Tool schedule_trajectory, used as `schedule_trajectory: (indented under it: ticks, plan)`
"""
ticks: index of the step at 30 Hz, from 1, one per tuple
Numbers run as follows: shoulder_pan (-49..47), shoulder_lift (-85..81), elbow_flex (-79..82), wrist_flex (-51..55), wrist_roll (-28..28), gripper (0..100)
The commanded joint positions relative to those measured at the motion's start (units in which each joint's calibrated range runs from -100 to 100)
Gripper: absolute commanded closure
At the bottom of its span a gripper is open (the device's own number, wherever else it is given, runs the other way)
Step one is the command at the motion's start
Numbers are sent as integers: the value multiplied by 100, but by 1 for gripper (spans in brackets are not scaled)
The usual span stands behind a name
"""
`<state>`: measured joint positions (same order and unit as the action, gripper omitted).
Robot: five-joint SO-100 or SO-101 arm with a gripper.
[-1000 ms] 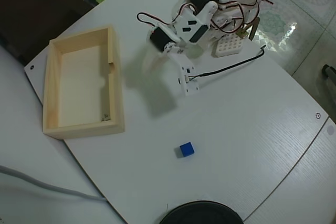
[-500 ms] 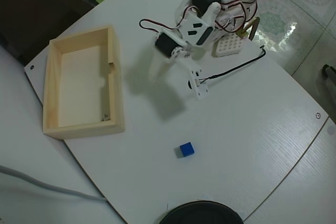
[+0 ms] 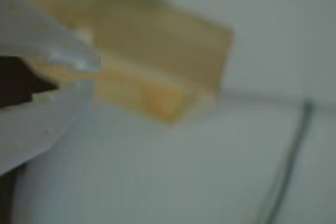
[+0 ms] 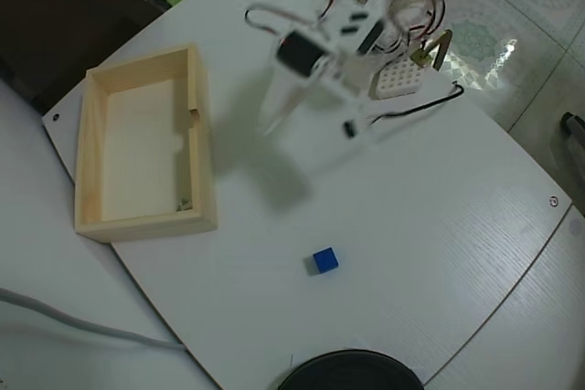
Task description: Pick up the small blue cube and put it into the box
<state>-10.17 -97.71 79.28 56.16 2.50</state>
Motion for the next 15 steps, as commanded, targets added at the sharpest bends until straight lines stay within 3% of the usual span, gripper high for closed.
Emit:
schedule_trajectory:
  ticks: [1,8,15]
  plan:
    - [-277,422,-1086,272,28,99]
    - [-424,2248,-2624,858,23,87]
    - [-1279,3973,-4380,2022,28,86]
